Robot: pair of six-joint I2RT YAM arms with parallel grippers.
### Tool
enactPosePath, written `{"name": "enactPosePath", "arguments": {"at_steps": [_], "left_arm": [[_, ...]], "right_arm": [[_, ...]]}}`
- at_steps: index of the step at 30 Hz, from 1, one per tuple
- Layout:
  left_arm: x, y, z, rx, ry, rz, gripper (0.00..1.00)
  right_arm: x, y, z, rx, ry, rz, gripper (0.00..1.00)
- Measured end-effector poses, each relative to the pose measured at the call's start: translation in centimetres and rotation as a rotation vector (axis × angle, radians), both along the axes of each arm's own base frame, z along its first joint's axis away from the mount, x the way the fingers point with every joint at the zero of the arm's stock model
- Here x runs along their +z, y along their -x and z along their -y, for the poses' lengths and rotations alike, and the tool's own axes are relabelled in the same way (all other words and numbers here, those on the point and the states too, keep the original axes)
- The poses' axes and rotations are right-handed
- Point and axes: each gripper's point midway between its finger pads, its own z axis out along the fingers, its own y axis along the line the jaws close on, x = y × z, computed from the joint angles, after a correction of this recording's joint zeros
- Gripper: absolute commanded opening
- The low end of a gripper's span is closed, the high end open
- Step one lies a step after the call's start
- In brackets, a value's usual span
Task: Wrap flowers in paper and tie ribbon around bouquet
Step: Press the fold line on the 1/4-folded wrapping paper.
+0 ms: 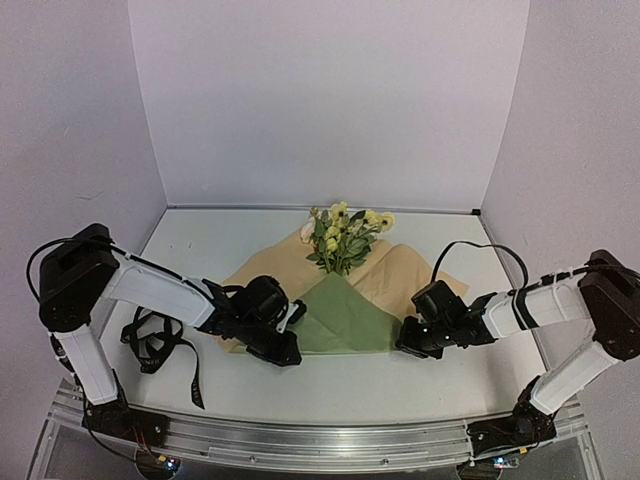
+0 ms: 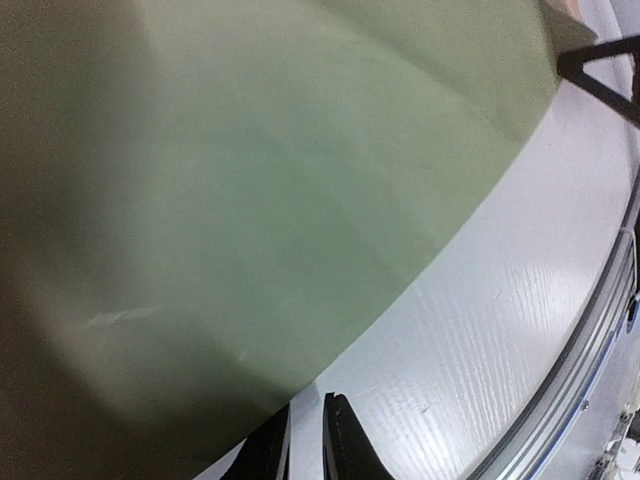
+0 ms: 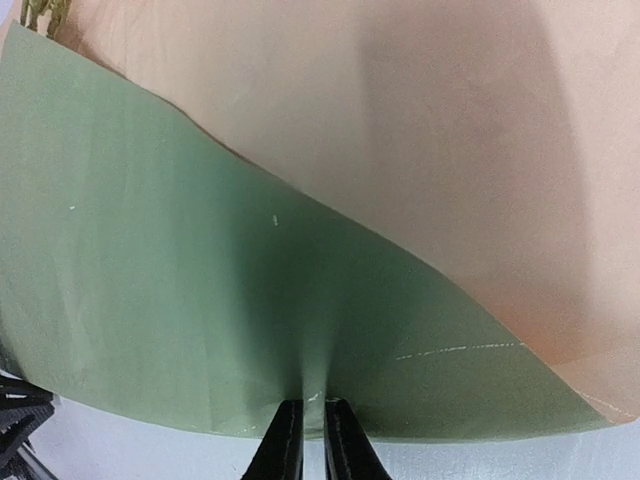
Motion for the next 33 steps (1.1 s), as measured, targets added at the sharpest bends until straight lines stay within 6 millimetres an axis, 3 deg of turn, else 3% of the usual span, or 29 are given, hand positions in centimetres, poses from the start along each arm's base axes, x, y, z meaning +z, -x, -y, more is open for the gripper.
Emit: {"name": "enactPosePath", "arguments": {"at_steps": [6,13,17,19,22,26,33], "left_arm": [[0.5,-0.4,-4.3,0.108,0.019,-0.034,0.16],[6.9,1.8,-1.3,-0.025,0.207,-0.007,0.18],[9.0,0.0,0.9,-0.011,0.233,0.046,0.1],[8.6,-1.5,2.0,0.012,0.212,0.065,0.09],[6.0,-3.0,2.5,0.054,0.146,0.063,0.09],[2.7,-3.1,1.5,0.085,0.063,0.031,0.09],[0.4,-2.2,-0.4,0.119,0.007,-0.008,0.08]], "right_arm": [[0.0,0.0,0.0,-0.005,-0.002,-0.003,0.1],[0.0,0.0,0.0,-0.006,-0.003,-0.006,0.09],[0.0,0.0,0.0,-0.009,-0.005,-0.008,0.09],[0.0,0.0,0.0,-0.011,-0.006,-0.009,0.09],[0.0,0.0,0.0,-0.015,-0.008,-0.012,0.09],[0.0,0.1,0.0,-0.019,-0.012,-0.017,0.09],[-0.1,0.0,0.0,-0.024,-0.011,-0.022,0.08]]}}
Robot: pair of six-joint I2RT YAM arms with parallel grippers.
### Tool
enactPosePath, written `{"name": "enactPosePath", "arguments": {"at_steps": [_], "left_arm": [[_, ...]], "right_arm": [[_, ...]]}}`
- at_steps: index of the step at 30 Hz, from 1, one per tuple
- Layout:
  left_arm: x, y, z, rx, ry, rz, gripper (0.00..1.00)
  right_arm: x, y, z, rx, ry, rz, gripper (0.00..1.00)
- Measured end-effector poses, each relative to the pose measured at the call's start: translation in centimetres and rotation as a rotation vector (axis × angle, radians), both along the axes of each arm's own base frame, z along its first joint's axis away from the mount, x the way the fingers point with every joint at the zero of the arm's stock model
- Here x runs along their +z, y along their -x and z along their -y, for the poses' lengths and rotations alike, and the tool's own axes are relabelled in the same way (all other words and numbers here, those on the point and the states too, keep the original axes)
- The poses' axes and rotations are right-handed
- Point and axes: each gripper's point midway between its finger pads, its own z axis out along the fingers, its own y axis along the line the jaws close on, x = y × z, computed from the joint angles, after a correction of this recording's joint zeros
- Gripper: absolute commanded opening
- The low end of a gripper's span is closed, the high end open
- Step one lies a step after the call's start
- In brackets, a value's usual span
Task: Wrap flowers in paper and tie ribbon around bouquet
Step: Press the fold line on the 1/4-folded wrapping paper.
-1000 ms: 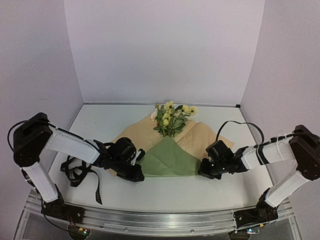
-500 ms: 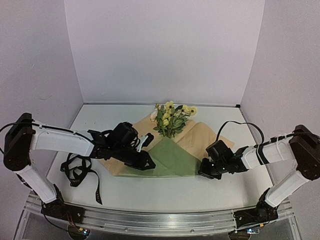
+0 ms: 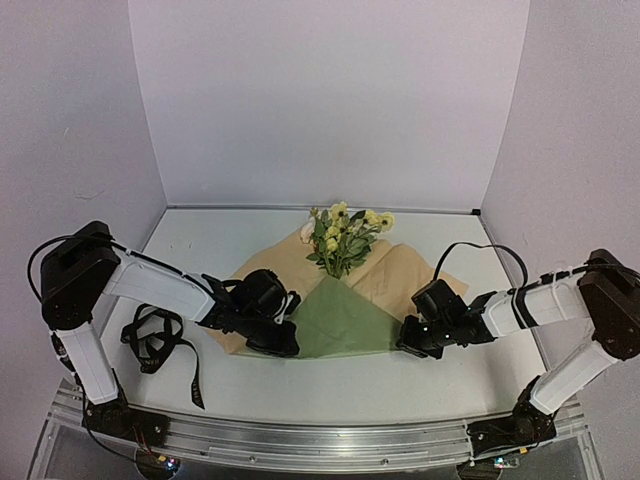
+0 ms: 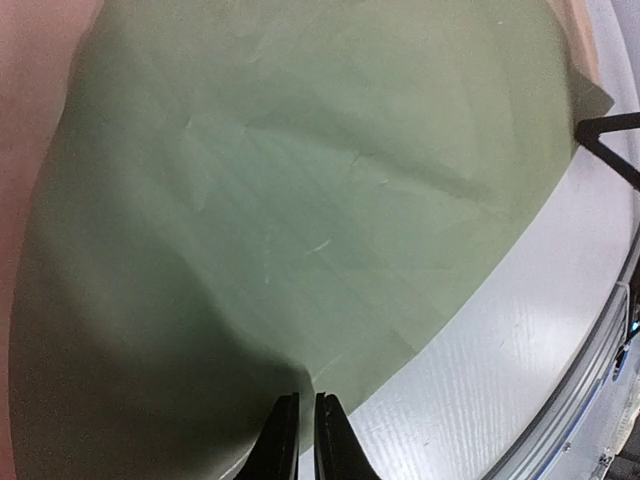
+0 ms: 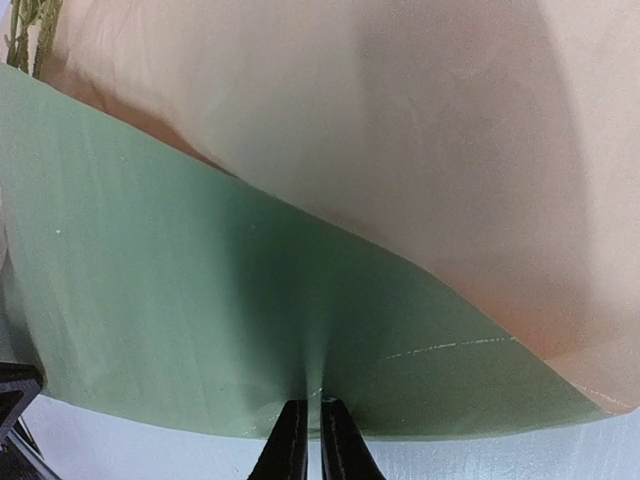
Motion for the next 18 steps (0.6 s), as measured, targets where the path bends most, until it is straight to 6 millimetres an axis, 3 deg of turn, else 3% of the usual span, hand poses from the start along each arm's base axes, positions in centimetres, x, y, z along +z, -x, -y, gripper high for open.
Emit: {"name": "enactPosePath", "arguments": {"at_steps": [12,18], "left_arm": [[-0.7,0.4,-2.7,0.09,-0.027,0.013,0.08],[-0.8,0.5,-6.1,0.191,-0.053,0.013,0.08]], "right_arm": [[0.0,0.0,0.0,-0.003,0.001,-0.004,0.08],[0.0,0.0,0.0,-0.003,0.002,-0.003,0.08]]}}
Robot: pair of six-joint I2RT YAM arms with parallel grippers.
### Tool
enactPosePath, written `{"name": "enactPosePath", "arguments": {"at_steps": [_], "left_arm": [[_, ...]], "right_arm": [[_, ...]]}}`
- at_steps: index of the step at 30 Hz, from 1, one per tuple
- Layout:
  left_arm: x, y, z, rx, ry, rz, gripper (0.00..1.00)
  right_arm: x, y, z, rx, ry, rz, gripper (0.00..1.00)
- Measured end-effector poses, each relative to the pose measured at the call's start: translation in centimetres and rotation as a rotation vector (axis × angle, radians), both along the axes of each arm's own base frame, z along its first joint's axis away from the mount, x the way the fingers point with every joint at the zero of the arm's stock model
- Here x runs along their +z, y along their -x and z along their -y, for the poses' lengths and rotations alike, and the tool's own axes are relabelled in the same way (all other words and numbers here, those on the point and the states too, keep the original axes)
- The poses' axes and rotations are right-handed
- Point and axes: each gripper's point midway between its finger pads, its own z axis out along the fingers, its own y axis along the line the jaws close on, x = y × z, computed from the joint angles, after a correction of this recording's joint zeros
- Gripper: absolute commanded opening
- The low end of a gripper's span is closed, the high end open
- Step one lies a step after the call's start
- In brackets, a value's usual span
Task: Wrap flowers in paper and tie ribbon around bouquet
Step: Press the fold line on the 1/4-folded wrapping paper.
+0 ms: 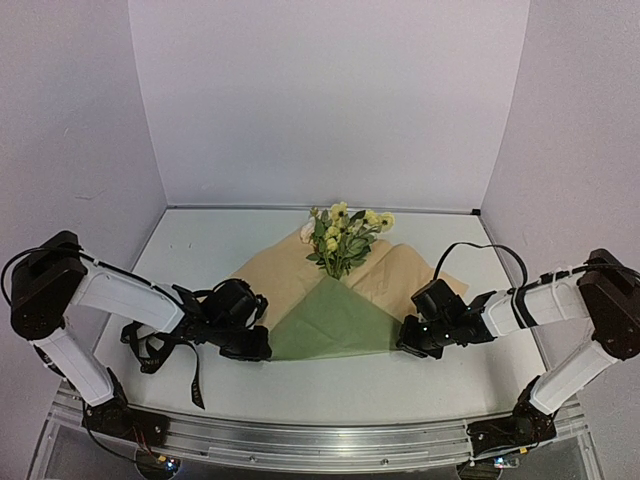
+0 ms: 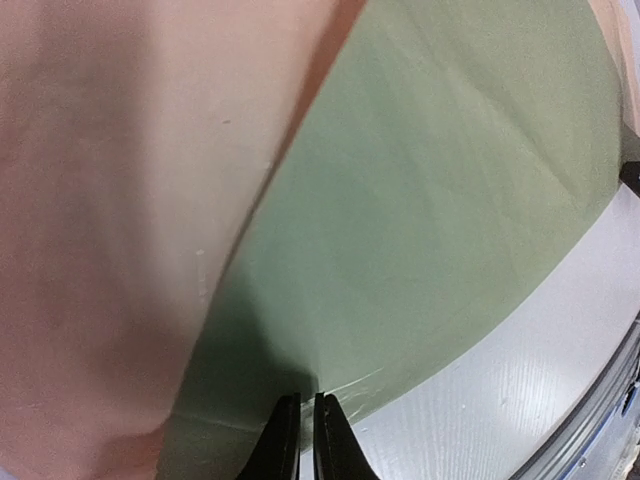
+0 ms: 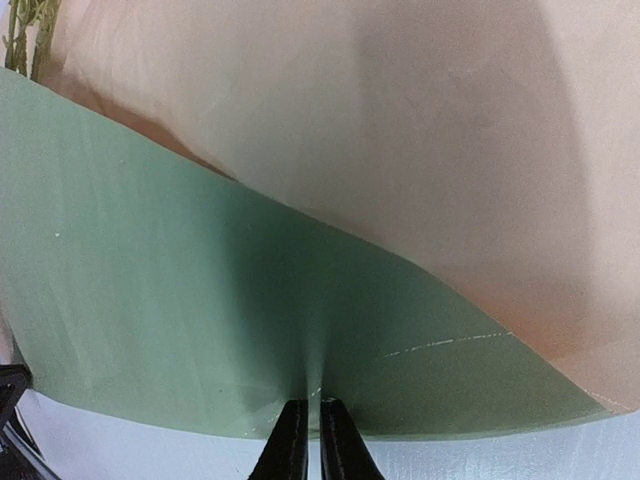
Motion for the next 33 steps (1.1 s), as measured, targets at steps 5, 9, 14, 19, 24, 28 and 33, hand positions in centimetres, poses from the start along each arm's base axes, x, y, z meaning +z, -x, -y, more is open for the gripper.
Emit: {"name": "enactPosePath", "arguments": {"at_steps": [5,9,14,19,24,28,33], "left_arm": [[-0.1,0.2,-2.3,0.086,-0.017,-0.01,0.09],[-0.1,0.6,-3.6,0.146,-0.026,-0.03,0.08],[-0.2,1.1,-5.3,0.214,-0.045,-0.041,0.09],[-0.1,1.4,-6.3,0.232,-0.087,-0.048,0.13],[1.6,0.5,-6.0,0.176,-0.14,-0.006,0.14],[5.6,-1.9,-3.3,0.103,-0.085,0.102,0.14],[9.7,-4.5,0.9,-0.004,-0.006,0.208,0.13]], "right_arm": [[0.0,0.0,0.0,0.0,0.0,0.0,0.08],[0.0,0.0,0.0,-0.001,0.001,0.0,0.08],[0.0,0.0,0.0,-0.001,0.001,-0.001,0.1],[0.2,0.0,-0.2,-0.006,-0.009,-0.01,0.34],[1.5,0.1,0.1,-0.009,-0.012,0.004,0.66],[3.8,0.3,1.5,-0.03,0.001,0.063,0.69],[4.7,0.8,4.0,-0.073,0.048,0.103,0.65]]}}
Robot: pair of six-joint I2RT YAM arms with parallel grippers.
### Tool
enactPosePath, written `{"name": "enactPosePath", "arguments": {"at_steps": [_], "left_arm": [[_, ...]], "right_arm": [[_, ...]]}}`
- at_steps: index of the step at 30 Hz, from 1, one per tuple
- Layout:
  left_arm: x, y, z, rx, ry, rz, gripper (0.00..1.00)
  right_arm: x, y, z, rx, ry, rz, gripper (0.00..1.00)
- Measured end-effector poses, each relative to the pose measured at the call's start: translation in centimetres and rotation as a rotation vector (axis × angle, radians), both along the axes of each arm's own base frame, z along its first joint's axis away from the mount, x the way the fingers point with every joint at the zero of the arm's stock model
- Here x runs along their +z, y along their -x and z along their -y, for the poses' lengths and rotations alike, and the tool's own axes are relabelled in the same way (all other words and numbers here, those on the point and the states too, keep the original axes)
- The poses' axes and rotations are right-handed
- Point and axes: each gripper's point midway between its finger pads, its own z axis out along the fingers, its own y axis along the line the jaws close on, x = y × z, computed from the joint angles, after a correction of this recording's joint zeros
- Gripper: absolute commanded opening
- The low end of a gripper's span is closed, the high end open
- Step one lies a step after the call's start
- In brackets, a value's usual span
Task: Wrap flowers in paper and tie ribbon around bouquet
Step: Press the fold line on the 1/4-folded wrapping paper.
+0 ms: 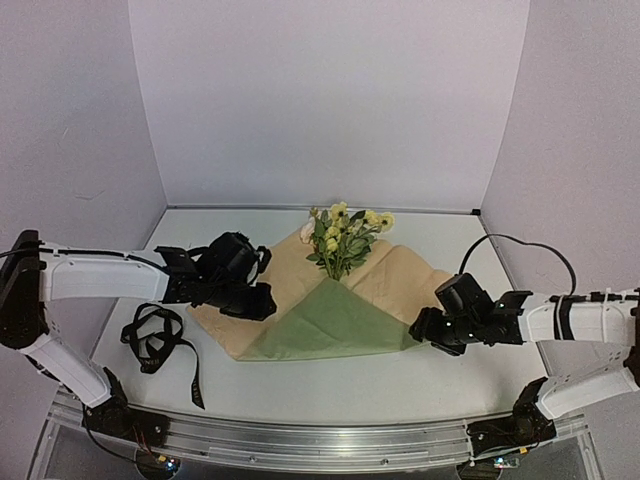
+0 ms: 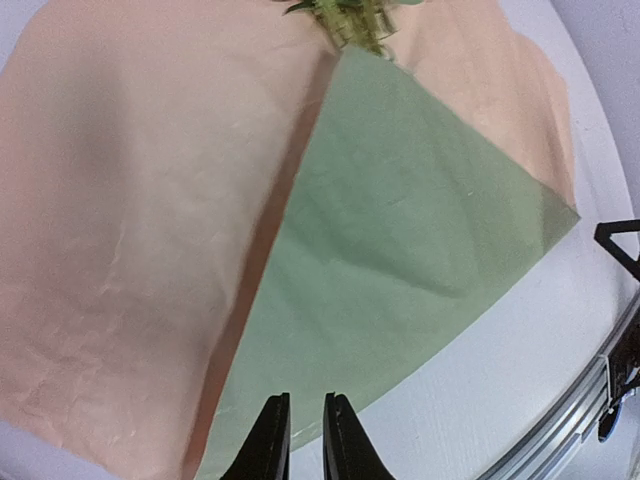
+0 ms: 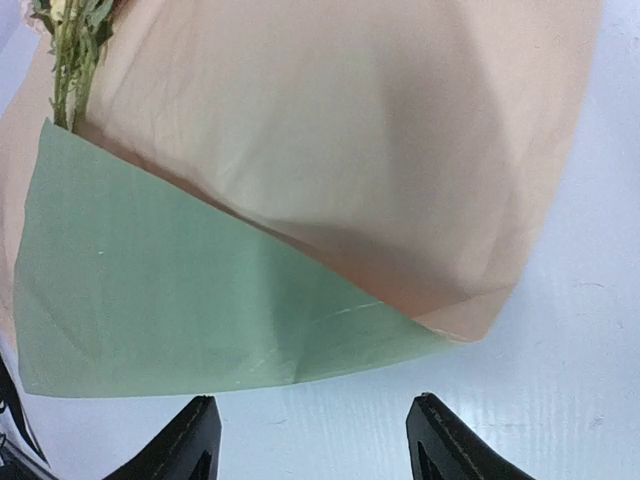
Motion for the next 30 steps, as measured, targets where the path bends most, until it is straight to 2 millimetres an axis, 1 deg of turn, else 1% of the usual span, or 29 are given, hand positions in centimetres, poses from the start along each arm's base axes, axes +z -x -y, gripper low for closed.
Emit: {"name": "enactPosePath", "arguments": {"at_steps": [2,4,8,12,14,17,21,25,30], "left_arm": [[0.3,-0.8,1.9,-0.058,0.013,0.015,0.12],[0.0,-1.4,3.9,-0.115,0.017,0.017,0.12],[-1.5,-2.2,7.1,-0.214,0.025,0.004,0.11],[-3.1,-2.1,9.2,-0.282,0.037,-0.023,0.11],[-3.5,-2.1,10.1,-0.31,0.047,-0.034,0.11],[-3.7,-2.0,11.3,-0.341,0.065,-0.045,0.11],[-3.8,-2.1,12.4,-0.371,0.086,-0.046,0.11],[-4.4,-1.8,12.8,-0.389,0.087,-0.066,0.1],[-5.7,-1.6,13.0,-0.396,0.079,-0.092,0.1]], "right_arm": [[-0.5,0.4,1.0,-0.019,0.025,-0.005,0.64],[-1.2,0.8,1.9,-0.034,0.051,-0.022,0.62],[-2.2,1.4,3.0,-0.057,0.078,-0.046,0.62],[-2.7,1.4,3.3,-0.077,0.07,-0.043,0.63],[-3.2,1.3,3.5,-0.093,0.06,-0.041,0.62],[-4.0,0.9,3.7,-0.123,0.048,-0.041,0.6],[-3.8,-0.6,2.9,-0.161,-0.026,0.008,0.54],[-3.8,-1.1,2.6,-0.188,-0.08,0.042,0.42],[-4.0,-0.9,2.8,-0.211,-0.123,0.064,0.37]]}}
